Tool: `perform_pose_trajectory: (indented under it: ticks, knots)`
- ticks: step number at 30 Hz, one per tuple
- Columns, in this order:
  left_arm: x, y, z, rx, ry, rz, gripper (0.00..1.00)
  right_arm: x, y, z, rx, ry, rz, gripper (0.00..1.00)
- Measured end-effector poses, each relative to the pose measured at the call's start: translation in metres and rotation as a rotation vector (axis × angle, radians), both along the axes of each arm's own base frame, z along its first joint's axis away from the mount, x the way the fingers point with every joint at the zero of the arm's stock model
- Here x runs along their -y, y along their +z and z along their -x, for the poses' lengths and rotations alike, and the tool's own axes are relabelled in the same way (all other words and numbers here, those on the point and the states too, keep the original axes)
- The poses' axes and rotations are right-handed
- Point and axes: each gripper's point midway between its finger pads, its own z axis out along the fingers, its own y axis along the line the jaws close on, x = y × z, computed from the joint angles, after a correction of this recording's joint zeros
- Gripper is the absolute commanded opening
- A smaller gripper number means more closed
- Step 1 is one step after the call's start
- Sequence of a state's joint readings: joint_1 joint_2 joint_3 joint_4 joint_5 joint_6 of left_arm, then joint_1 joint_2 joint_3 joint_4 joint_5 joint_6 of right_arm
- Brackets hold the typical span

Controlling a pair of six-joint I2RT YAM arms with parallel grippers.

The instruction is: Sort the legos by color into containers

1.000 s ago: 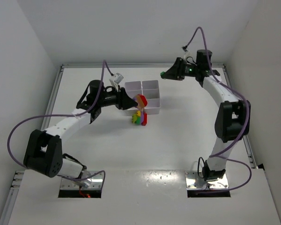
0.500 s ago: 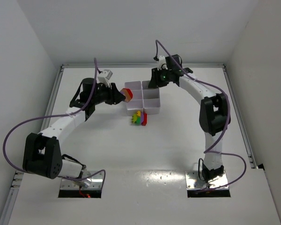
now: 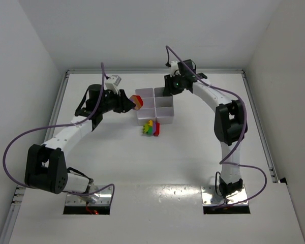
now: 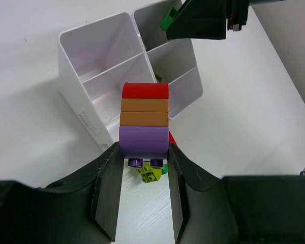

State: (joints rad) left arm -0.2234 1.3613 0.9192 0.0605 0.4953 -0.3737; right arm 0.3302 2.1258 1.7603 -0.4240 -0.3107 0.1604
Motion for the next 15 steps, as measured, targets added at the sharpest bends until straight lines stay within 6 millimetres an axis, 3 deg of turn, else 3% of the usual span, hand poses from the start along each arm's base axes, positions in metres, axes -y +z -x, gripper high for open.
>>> perform_pose_trajectory:
  ticks: [1,4,11,15]
  knots:
    - [0.0,0.0,0.0,0.0,-0.001,0.0,0.04,-0.001,-0.001,0.0,-0.001,-0.001,0.003,0.41]
    - [0.0,0.0,0.0,0.0,-0.002,0.001,0.04,-0.003,-0.002,-0.001,0.0,-0.003,0.009,0.62]
    - [0.003,0.0,0.002,-0.001,-0.023,0.009,0.04,-0.016,0.0,0.006,0.006,0.027,0.022,0.67]
    - [0.009,0.004,0.004,0.013,-0.063,0.029,0.04,-0.015,0.024,0.019,0.021,0.044,0.001,0.67]
